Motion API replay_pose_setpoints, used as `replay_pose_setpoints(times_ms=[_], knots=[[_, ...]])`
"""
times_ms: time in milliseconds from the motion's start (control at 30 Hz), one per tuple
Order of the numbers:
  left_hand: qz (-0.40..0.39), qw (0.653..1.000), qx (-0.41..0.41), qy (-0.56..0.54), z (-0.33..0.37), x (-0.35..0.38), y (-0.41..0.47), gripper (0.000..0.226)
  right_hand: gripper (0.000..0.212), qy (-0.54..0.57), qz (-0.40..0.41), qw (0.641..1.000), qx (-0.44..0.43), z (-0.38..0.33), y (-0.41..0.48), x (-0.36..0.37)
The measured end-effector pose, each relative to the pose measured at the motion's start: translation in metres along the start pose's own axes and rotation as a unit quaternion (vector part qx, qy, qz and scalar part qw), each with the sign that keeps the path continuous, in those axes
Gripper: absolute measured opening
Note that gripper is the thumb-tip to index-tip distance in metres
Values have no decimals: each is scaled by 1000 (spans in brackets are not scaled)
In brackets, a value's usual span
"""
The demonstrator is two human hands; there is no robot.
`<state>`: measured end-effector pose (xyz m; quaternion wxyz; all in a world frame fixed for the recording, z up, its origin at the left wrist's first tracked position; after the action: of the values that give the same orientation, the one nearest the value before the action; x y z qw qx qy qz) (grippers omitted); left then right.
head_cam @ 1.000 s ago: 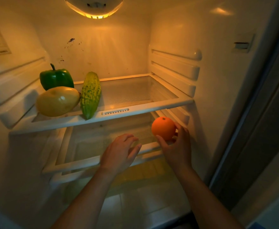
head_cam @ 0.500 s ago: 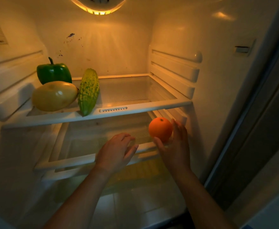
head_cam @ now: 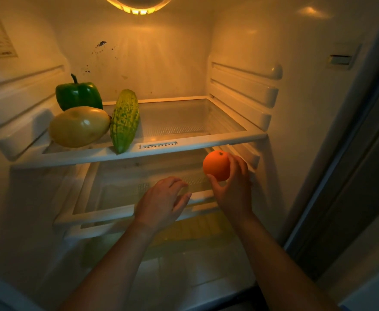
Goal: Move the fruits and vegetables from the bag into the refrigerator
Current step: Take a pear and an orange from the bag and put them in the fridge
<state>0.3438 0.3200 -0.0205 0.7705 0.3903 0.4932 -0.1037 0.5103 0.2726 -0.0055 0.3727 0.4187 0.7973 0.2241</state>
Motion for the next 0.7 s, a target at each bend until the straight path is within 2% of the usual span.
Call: replay_pose_setpoints(times_ms=[233, 333, 467, 700], knots=[[-3, 1000, -5, 2, -3, 0, -3, 55, 78, 2, 12, 1000, -8, -4, -8, -7], [-18, 1000, -4, -13, -2, -1, -2, 56, 74, 30, 2, 1000, 9, -8, -23, -18], [-37, 997, -11, -64, -2, -5, -1, 56, 64, 50, -22, 998, -14, -12, -47, -30], [19, 988, -11, -150, 12, -31, -34, 49, 51, 70, -93, 993, -16, -16, -89, -39]])
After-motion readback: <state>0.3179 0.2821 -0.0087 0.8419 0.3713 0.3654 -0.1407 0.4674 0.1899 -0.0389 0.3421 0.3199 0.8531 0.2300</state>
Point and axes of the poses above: each hand's wrist, its own y-axis towards the middle knuckle, its own x-axis out of the palm, z = x × y, the point moved 6 cm from there along y, towards the middle knuckle, and after that the axes turned 7 degrees about z, right-handed, at the moved point
